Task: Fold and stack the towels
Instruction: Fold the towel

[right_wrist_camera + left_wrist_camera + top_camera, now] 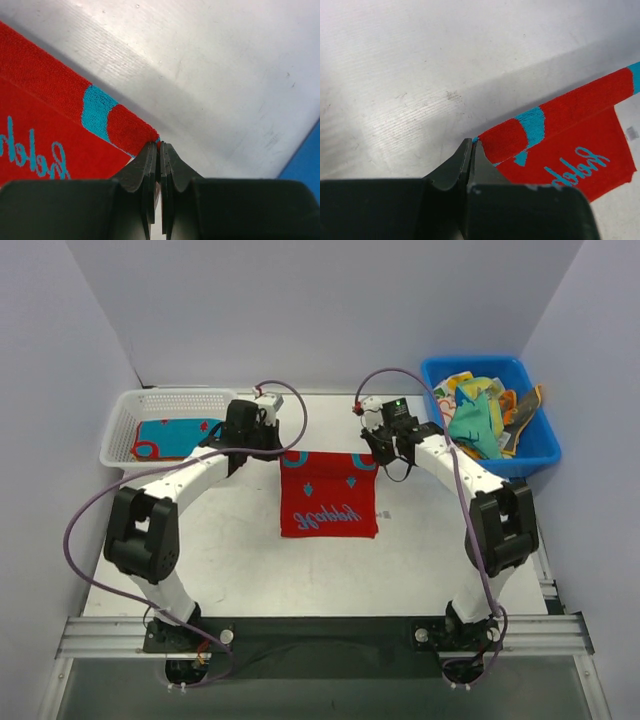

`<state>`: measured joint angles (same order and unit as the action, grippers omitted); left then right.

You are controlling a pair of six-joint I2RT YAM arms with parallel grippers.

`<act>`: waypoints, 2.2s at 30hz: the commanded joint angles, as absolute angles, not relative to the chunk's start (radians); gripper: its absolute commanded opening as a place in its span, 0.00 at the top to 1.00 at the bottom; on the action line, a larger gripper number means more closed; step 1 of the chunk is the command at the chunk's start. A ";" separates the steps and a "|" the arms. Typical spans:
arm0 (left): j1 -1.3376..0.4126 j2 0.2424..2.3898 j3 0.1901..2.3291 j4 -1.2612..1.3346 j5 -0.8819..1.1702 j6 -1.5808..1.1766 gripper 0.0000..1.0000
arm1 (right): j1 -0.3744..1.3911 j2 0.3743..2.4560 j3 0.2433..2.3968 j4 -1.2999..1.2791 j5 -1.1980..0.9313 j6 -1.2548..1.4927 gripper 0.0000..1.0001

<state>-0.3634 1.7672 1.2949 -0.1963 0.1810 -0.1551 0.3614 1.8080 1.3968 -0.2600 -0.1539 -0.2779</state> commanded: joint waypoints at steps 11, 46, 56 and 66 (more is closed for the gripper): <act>-0.468 1.474 0.945 -0.172 0.025 -0.316 1.00 | 0.479 1.537 1.089 -0.245 -0.029 -0.186 1.00; -0.500 1.595 0.848 -0.287 0.014 -0.601 1.00 | 0.357 1.756 1.028 -0.354 -0.371 0.209 1.00; -0.495 1.488 0.841 -0.350 0.031 -0.563 0.86 | 0.360 1.688 1.043 -0.394 -0.365 0.192 0.72; -0.529 1.216 0.831 -0.411 0.029 -0.630 0.29 | 0.448 1.421 1.045 -0.419 -0.330 0.279 0.52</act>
<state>-0.5175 1.2701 0.7815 -0.3992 0.0376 -0.5991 0.4225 1.4807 1.0088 -0.3847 -0.3622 0.2325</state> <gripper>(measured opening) 0.709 0.493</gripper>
